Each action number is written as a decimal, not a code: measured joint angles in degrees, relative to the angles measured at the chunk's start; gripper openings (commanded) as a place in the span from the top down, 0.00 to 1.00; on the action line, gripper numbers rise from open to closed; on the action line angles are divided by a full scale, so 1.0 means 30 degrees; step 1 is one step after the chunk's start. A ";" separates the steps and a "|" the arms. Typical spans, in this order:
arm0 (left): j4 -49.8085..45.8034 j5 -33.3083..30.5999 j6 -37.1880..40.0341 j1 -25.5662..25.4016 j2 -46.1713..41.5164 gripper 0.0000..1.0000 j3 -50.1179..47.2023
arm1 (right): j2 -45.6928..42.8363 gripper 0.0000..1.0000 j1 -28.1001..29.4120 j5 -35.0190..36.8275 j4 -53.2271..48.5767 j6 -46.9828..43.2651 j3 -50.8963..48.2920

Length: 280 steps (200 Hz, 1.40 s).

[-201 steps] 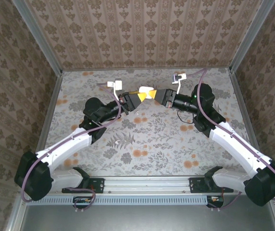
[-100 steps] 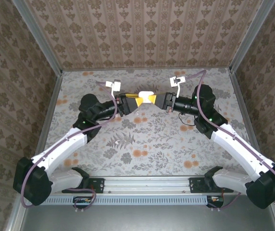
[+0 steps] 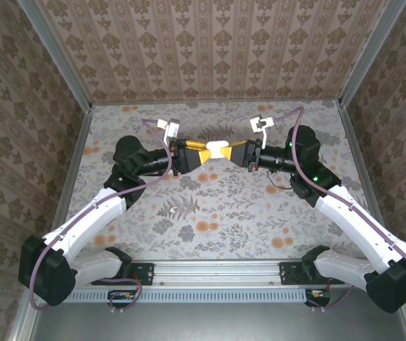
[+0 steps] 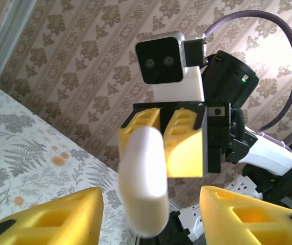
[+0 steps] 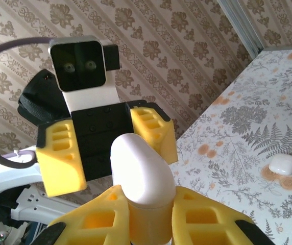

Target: Insert the wireless bluetooth earbuds into the charging case

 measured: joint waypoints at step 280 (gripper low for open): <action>-0.4881 -0.0539 0.7635 -0.1290 -0.0219 1.00 0.0860 | -0.0372 0.59 0.0350 0.1362 -0.3220 -0.1042 0.0925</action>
